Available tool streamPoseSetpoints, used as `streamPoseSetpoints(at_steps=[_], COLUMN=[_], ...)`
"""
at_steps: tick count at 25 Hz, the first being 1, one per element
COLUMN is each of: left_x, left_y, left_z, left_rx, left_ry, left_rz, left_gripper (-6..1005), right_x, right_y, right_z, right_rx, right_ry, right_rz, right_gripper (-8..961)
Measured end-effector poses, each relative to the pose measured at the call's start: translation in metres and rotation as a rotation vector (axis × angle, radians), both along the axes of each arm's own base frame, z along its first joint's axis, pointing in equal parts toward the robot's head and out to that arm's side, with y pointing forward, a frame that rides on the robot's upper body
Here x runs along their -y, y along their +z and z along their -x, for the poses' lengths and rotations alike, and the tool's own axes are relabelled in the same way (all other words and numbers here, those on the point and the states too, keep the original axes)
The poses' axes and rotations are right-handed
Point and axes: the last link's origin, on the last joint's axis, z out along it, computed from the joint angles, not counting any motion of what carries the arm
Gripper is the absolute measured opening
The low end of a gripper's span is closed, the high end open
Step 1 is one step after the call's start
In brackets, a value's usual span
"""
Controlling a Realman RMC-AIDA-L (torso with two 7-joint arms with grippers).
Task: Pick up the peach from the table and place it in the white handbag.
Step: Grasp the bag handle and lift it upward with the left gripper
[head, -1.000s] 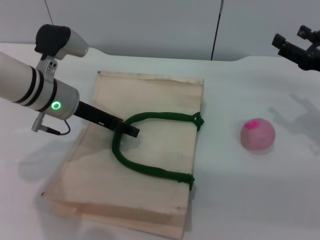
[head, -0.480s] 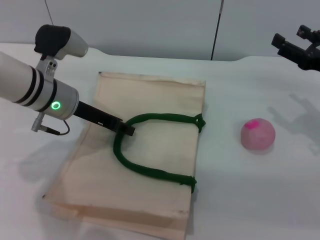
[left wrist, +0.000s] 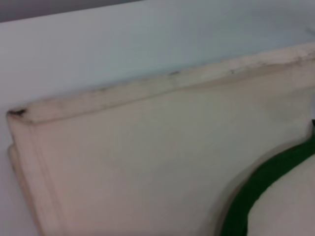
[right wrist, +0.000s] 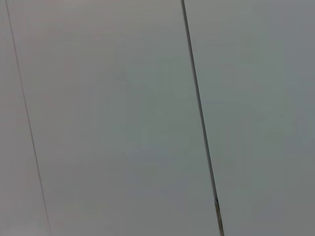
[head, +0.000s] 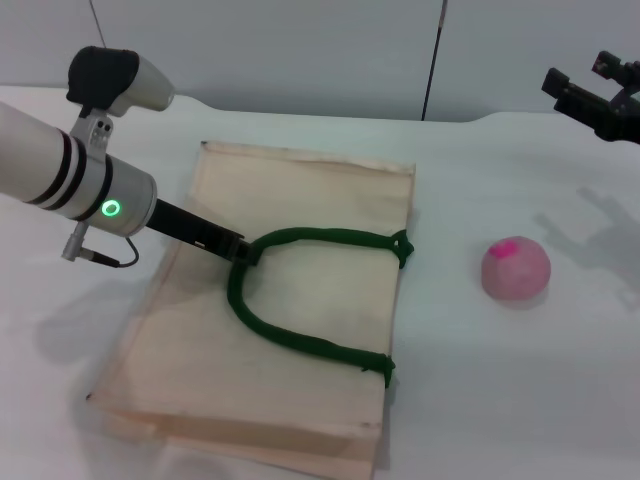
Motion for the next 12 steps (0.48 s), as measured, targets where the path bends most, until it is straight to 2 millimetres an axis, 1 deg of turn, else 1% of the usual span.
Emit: streamPoseSetpoints(at_steps=[6, 12], left_x=[-0.004, -0.010], left_y=[0.003, 0.011], left_z=[0.001, -0.001], left_rx=[0.014, 0.067], left_ry=[0.002, -0.014], left_rz=[-0.043, -0.109], left_gripper=[131, 123], right_x=[0.001, 0.002], right_y=[0.000, 0.000], right_z=[-0.001, -0.002], right_rx=[-0.001, -0.001], right_ry=[-0.002, -0.004], right_rz=[0.000, 0.001], right_gripper=[890, 890])
